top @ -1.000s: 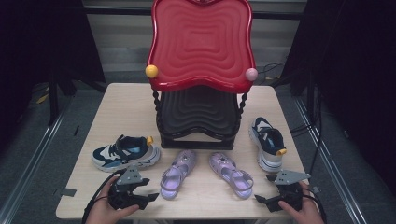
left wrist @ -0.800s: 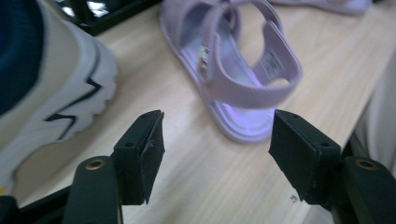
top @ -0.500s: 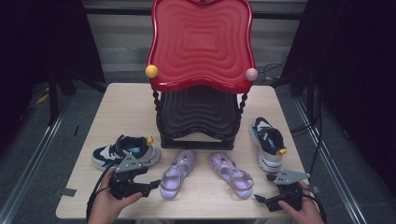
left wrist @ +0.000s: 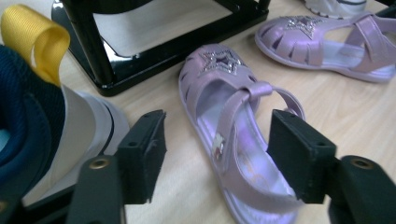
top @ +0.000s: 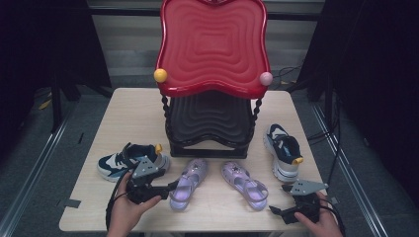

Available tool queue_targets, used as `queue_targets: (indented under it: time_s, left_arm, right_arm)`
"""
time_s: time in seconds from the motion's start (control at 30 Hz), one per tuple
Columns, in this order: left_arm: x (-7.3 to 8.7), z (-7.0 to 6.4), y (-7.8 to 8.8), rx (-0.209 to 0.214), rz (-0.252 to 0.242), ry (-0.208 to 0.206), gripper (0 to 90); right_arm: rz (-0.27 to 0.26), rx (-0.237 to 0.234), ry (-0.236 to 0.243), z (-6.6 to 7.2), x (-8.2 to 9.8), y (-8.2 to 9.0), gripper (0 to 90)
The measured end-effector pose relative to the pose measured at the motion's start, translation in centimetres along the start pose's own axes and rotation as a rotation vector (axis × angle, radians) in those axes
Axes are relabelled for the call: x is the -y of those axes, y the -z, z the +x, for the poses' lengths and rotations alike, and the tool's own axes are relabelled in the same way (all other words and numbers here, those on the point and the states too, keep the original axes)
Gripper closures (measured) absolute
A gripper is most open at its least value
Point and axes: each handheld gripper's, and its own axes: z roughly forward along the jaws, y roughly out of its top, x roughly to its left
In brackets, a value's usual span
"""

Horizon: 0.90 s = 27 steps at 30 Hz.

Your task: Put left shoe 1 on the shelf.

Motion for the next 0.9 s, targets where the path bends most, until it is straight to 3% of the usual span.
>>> queue_targets:
  time_s: [0.1, 0.6, 0.67, 0.9]
  left_arm:
    - [0.3, -0.4, -0.9, -0.018, -0.026, 0.004, 41.3]
    - [1.4, -1.5, -3.4, -0.064, -0.049, -0.028, 55.5]
    - [1.5, -1.6, -3.8, -0.056, -0.057, 0.0, 59.5]
    - [1.6, -1.8, -4.5, -0.069, -0.048, -0.003, 69.2]
  right_arm:
    - [0.0, 0.0, 0.0, 0.0, 0.0, 0.0, 9.9]
    - [0.0, 0.0, 0.0, 0.0, 0.0, 0.0, 9.9]
    - [0.0, 0.0, 0.0, 0.0, 0.0, 0.0, 9.9]
    - [0.0, 0.0, 0.0, 0.0, 0.0, 0.0, 9.9]
